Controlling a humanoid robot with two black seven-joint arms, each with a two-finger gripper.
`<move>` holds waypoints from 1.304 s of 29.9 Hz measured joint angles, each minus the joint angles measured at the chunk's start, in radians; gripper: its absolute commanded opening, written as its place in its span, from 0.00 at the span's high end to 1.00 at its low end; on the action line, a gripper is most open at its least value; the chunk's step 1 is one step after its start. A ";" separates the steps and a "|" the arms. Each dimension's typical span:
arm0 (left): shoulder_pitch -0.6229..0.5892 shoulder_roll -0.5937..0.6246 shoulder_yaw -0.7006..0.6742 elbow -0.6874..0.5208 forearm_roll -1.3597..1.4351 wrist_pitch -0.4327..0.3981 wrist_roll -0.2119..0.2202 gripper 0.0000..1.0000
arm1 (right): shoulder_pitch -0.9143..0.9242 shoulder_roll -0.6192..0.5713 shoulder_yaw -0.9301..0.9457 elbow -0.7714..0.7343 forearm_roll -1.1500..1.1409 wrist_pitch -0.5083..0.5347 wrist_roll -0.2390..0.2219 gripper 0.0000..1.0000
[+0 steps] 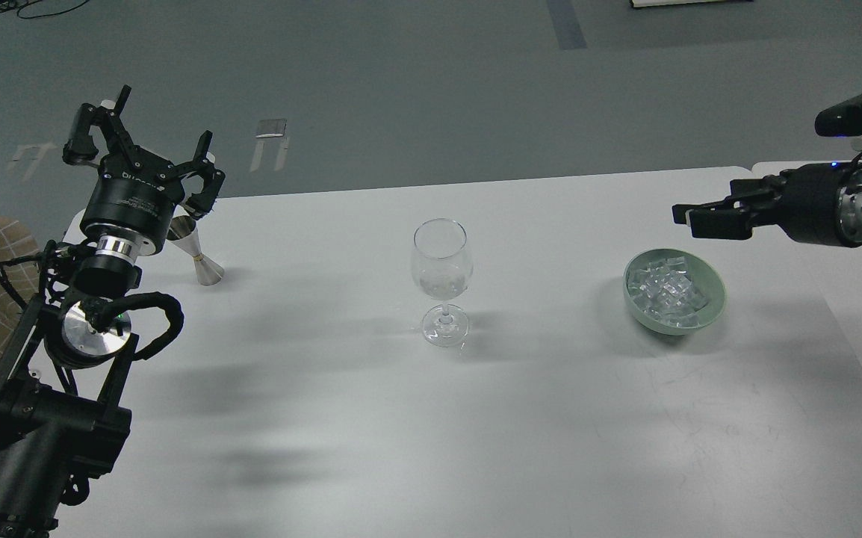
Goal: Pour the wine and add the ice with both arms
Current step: 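Move the right gripper down into the green ice bowl, then grasp an ice cube in the bowl with the right gripper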
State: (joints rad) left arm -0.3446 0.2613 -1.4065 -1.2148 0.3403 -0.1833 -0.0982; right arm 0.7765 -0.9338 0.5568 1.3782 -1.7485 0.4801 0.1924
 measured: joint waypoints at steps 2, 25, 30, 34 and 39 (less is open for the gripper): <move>0.005 0.001 0.000 0.000 0.000 0.000 -0.001 0.02 | -0.026 0.010 0.000 -0.003 -0.001 -0.014 -0.019 0.00; 0.060 0.011 -0.013 0.008 -0.001 -0.071 -0.022 0.02 | -0.120 0.126 0.002 -0.042 -0.085 -0.046 -0.181 0.21; 0.061 0.010 -0.014 0.018 -0.005 -0.073 -0.030 0.02 | -0.123 0.168 0.002 -0.076 -0.087 -0.046 -0.184 0.21; 0.067 0.010 -0.014 0.020 -0.007 -0.073 -0.031 0.02 | -0.122 0.185 0.002 -0.095 -0.093 -0.043 -0.185 0.21; 0.080 0.011 -0.017 0.020 -0.012 -0.074 -0.031 0.02 | -0.122 0.192 -0.012 -0.108 -0.122 -0.040 -0.185 0.23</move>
State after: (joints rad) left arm -0.2649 0.2726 -1.4231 -1.1947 0.3284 -0.2576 -0.1297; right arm 0.6550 -0.7423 0.5450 1.2703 -1.8710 0.4400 0.0075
